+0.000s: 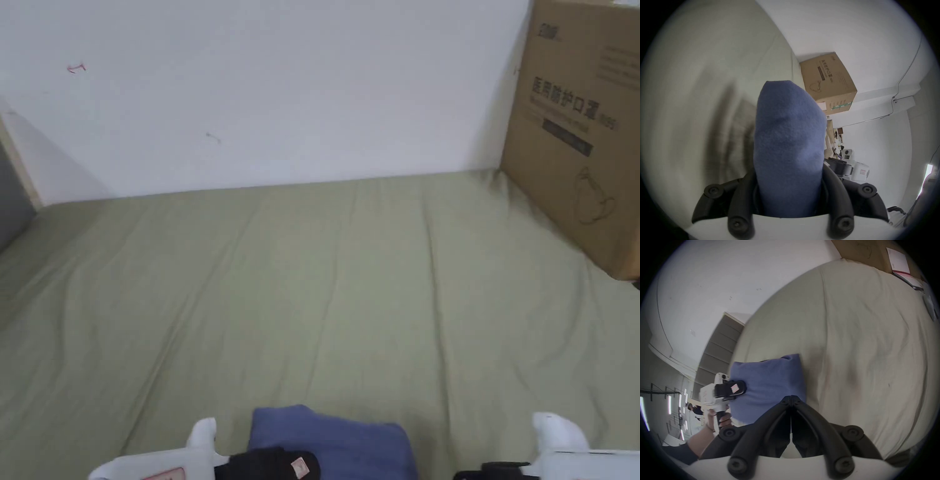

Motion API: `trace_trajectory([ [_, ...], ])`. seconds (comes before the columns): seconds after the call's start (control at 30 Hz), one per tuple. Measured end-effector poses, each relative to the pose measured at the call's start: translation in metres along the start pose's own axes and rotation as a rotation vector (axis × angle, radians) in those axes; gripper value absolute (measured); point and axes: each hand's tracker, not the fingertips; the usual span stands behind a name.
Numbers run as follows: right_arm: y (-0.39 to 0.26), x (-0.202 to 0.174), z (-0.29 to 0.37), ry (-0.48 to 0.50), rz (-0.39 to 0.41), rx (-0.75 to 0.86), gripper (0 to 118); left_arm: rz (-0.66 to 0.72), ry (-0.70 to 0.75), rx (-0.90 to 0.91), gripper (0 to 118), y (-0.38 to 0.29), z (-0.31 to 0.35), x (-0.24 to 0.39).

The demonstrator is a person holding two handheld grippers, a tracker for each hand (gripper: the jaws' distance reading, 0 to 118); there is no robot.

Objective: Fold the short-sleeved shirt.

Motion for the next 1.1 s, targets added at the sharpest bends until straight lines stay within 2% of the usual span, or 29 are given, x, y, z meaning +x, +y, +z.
trace_trajectory([
  [0.03, -0.003, -0.006, 0.009, 0.001, 0.007, -0.003, 0, 0.004, 0.008, 0.012, 33, 0.006, 0.022, -0.004],
  [0.07, -0.004, -0.01, 0.015, 0.0, 0.015, -0.004, 0, 0.008, 0.015, 0.023, 33, 0.006, 0.038, 0.02],
  [0.17, -0.011, -0.031, 0.033, -0.073, 0.12, -0.004, 0, -0.001, 0.086, 0.043, 33, 0.03, 0.103, 0.007],
  [0.23, -0.015, -0.047, 0.04, -0.11, 0.154, -0.005, 0, -0.025, 0.176, 0.042, 33, 0.049, 0.149, -0.005],
  [0.43, -0.014, -0.075, 0.043, -0.125, 0.167, 0.0, 0, -0.052, 0.464, 0.046, 33, 0.104, 0.26, -0.046],
  [0.47, -0.012, -0.077, 0.039, -0.126, 0.169, -0.004, 0, -0.083, 0.491, 0.028, 33, 0.102, 0.258, -0.023],
  [0.63, -0.01, -0.088, 0.02, -0.133, 0.171, -0.045, 0, -0.08, 0.642, -0.001, 34, 0.12, 0.297, -0.046],
  [0.67, -0.01, -0.091, 0.018, -0.123, 0.177, -0.053, 0, -0.087, 0.684, -0.008, 38, 0.121, 0.299, -0.049],
  [0.7, -0.01, -0.094, 0.015, -0.12, 0.184, -0.061, 0, -0.084, 0.717, -0.012, 48, 0.122, 0.3, -0.053],
  [0.73, -0.01, -0.096, 0.013, -0.122, 0.191, -0.065, 0, -0.078, 0.741, -0.005, 62, 0.137, 0.312, -0.072],
  [0.77, -0.009, -0.098, 0.012, -0.124, 0.197, -0.068, 0, -0.066, 0.732, -0.007, 91, 0.137, 0.315, -0.077],
  [0.8, -0.009, -0.1, 0.011, -0.124, 0.204, -0.069, 0, -0.053, 0.737, -0.01, 109, 0.136, 0.318, -0.081],
  [0.83, -0.008, -0.102, 0.01, -0.124, 0.211, -0.069, 0, -0.047, 0.744, -0.008, 117, 0.135, 0.322, -0.083],
  [0.9, -0.007, -0.103, 0.01, -0.121, 0.216, -0.068, 0, -0.059, 0.773, 0.008, 116, 0.13, 0.326, -0.078],
  [1.1, -0.004, -0.102, 0.012, -0.123, 0.219, -0.058, 0, -0.186, 1.031, 0.088, 116, 0.113, 0.332, -0.045],
])
